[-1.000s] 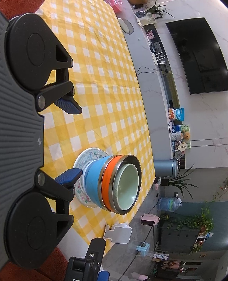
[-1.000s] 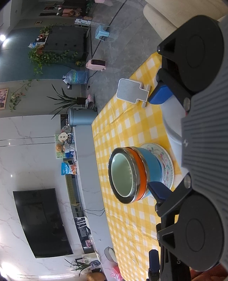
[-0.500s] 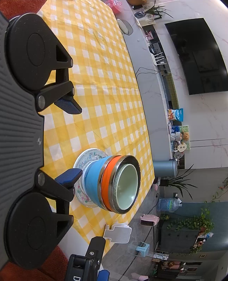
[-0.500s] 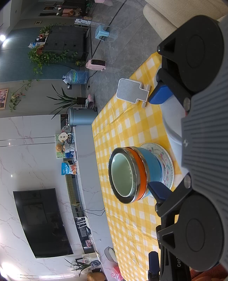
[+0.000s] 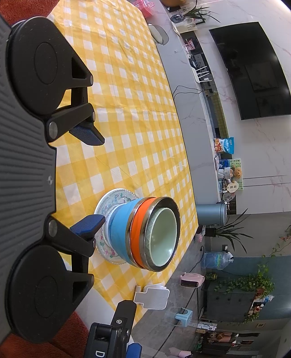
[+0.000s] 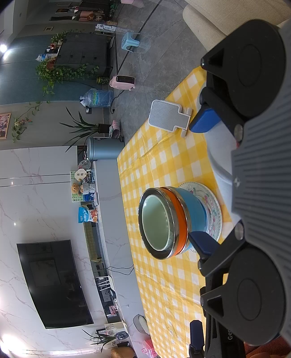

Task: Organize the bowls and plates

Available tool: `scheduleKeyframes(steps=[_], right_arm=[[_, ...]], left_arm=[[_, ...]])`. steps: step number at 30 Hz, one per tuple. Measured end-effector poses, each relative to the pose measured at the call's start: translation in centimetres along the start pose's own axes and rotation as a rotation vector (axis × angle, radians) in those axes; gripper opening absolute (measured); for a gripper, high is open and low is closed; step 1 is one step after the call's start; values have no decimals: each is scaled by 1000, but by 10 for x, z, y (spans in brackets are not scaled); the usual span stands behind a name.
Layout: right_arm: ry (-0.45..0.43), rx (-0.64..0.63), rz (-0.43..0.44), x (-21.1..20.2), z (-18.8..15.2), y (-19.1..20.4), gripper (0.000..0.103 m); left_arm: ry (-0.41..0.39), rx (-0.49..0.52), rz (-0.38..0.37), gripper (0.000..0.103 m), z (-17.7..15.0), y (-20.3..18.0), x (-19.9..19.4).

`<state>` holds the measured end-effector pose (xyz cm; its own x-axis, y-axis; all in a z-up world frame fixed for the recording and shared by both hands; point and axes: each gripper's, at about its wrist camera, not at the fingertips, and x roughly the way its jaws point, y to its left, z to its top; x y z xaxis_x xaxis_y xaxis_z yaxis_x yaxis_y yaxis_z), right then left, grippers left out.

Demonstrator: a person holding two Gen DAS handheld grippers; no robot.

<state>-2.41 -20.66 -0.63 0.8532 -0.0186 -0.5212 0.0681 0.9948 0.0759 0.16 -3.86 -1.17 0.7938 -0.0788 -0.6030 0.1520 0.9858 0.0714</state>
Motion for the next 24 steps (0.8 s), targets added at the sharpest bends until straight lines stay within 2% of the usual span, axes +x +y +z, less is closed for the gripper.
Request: scheduleKeyframes(steps=[24], right_arm=[[0,0,0,0,0,0,93]], left_arm=[[4,4,6,83,-2,2,-1]])
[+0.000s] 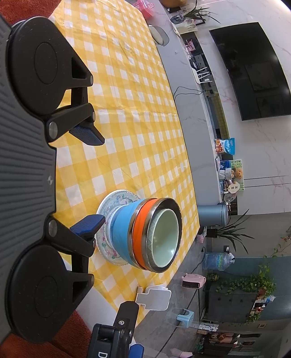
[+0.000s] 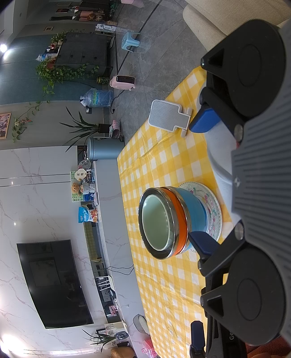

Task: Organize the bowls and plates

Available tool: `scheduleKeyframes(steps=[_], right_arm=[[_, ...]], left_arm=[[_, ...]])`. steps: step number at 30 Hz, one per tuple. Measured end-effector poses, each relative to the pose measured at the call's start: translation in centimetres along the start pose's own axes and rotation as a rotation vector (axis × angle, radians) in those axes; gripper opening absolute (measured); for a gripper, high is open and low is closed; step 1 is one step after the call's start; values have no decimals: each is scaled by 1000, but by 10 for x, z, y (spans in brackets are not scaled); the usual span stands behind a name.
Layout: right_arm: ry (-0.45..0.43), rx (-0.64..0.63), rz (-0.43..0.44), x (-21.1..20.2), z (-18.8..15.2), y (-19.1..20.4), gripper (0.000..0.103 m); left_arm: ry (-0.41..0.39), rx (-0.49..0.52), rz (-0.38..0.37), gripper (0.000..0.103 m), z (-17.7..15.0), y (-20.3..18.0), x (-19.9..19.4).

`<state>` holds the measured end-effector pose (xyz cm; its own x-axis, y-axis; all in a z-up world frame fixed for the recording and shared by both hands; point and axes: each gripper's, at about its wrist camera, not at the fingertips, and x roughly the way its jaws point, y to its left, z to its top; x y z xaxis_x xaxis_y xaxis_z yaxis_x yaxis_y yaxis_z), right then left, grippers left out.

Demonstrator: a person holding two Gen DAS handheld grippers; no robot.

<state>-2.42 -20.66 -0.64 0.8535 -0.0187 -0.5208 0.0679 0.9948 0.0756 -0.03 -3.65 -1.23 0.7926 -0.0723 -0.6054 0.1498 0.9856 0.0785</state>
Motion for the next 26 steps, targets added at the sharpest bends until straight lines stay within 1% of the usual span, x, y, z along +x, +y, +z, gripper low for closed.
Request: scheduleKeyframes(steps=[26], right_arm=[[2,-2,0,0,0,0,93]], left_arm=[[-3,10,-2,83,-1,1,-2]])
